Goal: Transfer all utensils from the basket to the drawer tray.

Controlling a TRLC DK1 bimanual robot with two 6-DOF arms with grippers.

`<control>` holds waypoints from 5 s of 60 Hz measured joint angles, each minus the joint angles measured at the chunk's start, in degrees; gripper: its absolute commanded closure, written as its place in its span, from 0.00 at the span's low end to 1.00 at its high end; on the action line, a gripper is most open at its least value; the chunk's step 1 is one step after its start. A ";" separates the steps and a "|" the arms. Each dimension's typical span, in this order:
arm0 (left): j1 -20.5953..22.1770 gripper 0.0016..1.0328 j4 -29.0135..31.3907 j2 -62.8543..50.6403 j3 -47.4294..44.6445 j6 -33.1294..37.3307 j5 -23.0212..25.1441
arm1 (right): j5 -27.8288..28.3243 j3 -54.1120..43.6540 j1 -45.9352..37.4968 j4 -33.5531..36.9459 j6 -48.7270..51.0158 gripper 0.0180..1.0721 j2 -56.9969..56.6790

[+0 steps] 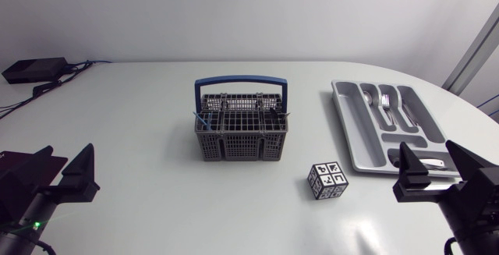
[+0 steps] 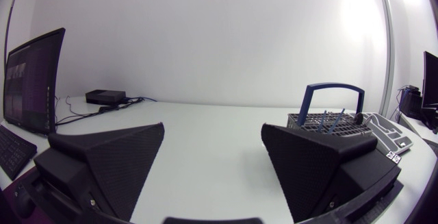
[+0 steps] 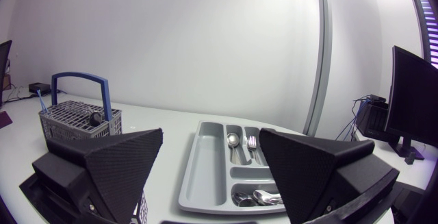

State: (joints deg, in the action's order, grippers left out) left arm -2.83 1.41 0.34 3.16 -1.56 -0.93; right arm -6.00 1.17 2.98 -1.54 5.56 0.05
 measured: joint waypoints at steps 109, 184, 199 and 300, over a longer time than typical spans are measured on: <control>7.34 0.11 11.72 -66.07 41.46 12.35 29.42 | 15.87 57.72 37.22 5.97 6.47 0.17 89.72; 6.40 0.12 2.51 -70.86 39.85 12.37 30.93 | 16.50 69.55 39.56 -0.02 6.32 0.95 105.79; 7.41 0.12 0.15 -70.93 38.71 12.37 30.93 | 16.90 69.55 39.56 0.02 6.32 0.95 105.39; 17.55 0.61 -22.99 -84.30 36.13 14.10 26.95 | 31.26 63.95 -10.62 38.25 16.83 0.95 71.69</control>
State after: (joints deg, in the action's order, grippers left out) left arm 14.72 -21.58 -83.96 39.29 12.53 26.02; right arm 25.26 65.12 -7.64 36.71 22.39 71.75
